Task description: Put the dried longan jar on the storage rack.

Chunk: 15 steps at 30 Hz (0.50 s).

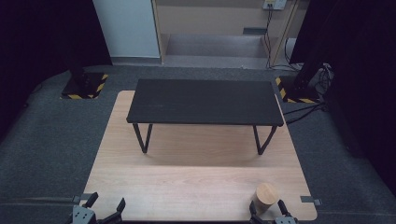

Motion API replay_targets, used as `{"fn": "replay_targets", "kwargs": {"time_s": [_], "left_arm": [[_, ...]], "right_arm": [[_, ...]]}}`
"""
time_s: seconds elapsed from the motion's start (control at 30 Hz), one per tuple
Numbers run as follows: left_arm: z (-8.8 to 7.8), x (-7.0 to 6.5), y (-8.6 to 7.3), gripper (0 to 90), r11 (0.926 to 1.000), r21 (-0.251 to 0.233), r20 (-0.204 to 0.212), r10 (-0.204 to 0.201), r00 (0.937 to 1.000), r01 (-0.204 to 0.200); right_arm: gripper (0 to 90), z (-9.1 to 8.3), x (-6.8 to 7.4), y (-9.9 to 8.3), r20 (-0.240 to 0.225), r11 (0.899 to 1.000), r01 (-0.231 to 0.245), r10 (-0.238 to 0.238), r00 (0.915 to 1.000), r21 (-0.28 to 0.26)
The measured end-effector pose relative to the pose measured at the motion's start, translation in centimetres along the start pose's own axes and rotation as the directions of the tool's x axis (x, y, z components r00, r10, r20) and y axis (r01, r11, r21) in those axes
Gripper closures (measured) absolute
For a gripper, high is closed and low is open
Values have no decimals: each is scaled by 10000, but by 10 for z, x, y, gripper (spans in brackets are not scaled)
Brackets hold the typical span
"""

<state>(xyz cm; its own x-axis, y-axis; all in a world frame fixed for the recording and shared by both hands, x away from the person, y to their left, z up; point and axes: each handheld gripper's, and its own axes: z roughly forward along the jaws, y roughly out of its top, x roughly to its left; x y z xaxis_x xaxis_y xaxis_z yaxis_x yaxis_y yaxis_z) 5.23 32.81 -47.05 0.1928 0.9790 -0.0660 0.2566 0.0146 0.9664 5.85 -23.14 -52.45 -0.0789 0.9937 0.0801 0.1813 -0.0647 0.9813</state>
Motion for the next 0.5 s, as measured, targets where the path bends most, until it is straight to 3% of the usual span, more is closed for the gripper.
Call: {"fn": "replay_targets", "kwargs": {"time_s": [0.33,0.5], "left_arm": [[1,3,0,25,10000,5,-53,-38,10000,38],[2,4,0,25,10000,9,-61,-63,10000,63]], "right_arm": [[45,16,5,-3,243,9998,179,-177,9995,-109],[108,20,6,-4,280,9996,274,-275,9992,43]]}}
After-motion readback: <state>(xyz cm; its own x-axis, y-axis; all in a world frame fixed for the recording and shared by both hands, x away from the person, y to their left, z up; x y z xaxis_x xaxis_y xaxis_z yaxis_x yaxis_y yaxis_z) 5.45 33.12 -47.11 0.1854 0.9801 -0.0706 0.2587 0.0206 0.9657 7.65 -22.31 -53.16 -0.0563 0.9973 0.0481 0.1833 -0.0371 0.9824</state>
